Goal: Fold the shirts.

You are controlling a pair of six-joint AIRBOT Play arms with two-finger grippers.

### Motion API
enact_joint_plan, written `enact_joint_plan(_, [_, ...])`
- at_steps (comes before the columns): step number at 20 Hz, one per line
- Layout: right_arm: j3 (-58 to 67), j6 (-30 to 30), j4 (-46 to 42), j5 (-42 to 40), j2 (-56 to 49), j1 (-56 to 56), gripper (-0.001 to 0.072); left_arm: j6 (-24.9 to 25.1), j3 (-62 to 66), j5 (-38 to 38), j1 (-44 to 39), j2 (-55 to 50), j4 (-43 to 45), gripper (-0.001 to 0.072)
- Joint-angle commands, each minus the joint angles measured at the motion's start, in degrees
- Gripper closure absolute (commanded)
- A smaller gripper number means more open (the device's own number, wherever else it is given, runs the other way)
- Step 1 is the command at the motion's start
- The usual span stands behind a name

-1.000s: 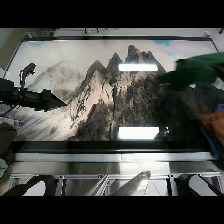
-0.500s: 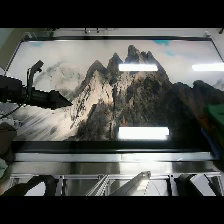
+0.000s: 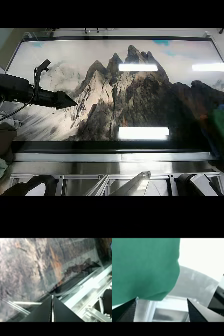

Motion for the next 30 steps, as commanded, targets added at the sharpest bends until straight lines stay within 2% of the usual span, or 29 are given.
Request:
enact_joint_plan(1, [0.0, -0.4, 7.6, 4.2, 0.0, 1.6, 0.0109, 0.5, 0.0, -0.5, -0.1, 0.0, 0.0, 0.0692])
enact_joint_plan(2, [0.0, -1.7, 11.9, 5.5, 0.0, 3.3, 0.0263, 0.5, 0.0, -1.1, -0.1, 0.0, 0.0, 0.0692])
enact_joint_plan(3, [0.0, -2.4, 18.2, 6.5, 0.0, 6.1, 0.0353, 0.5, 0.2, -1.5, 0.0, 0.0, 0.0, 0.0692])
enact_joint_plan(4, [0.0, -3.1, 25.1, 6.8, 0.0, 9.6, 0.0356, 0.5, 1.2, -1.7, 0.0, -0.5, -0.1, 0.0692])
enact_joint_plan(5, [0.0, -4.7, 33.2, 5.9, 0.0, 14.4, 0.0538, 0.5, 3.3, -0.7, -0.1, -1.6, 0.0, 0.0693])
enact_joint_plan(6, [0.2, -6.1, 40.3, 3.4, -0.1, 19.8, 0.0684, 0.3, 6.0, 0.3, -0.1, -3.1, 0.0, 0.0693])
enact_joint_plan(7, [0.5, -7.1, 46.6, -0.9, -0.4, 26.1, 0.0683, -0.4, 9.4, 1.1, -0.1, -5.3, 0.0, 0.0693])
enact_joint_plan(9, [3.3, -9.1, 53.4, -11.2, -3.0, 40.2, 0.0684, -2.4, 16.7, 1.5, -0.1, -10.7, -0.1, 0.0693])
enact_joint_plan(11, [9.4, -9.7, 53.8, -18.3, -9.4, 54.0, 0.0684, -4.6, 22.3, 2.9, -0.5, -15.8, -0.2, 0.0693])
enact_joint_plan(14, [20.3, -10.1, 53.4, -24.1, -21.1, 66.1, 0.0685, -6.1, 25.6, 4.5, -3.0, -21.0, -0.2, 0.0693])
enact_joint_plan(17, [26.2, -10.2, 53.1, -24.3, -27.5, 70.2, 0.0685, -7.4, 25.6, 4.2, -5.1, -22.5, -0.1, 0.0693])
enact_joint_plan(20, [26.3, -13.0, 54.4, -23.4, -27.5, 70.9, 0.0683, -7.5, 25.7, 4.1, -5.6, -22.5, -0.1, 0.0694])
enact_joint_plan(23, [26.2, -13.2, 55.5, -17.0, -27.7, 70.8, 0.0682, -8.3, 25.7, 7.1, -5.5, -22.5, -0.1, 0.0695])
enact_joint_plan(25, [26.2, -13.3, 55.5, -16.7, -27.8, 70.8, 0.0683, -8.3, 25.7, 9.2, -5.5, -22.5, -0.1, 0.0695])
enact_joint_plan(30, [26.2, -13.2, 55.5, -16.7, -28.6, 70.8, 0.0682, -8.3, 25.7, 8.6, -5.5, -22.5, -0.1, 0.0695])
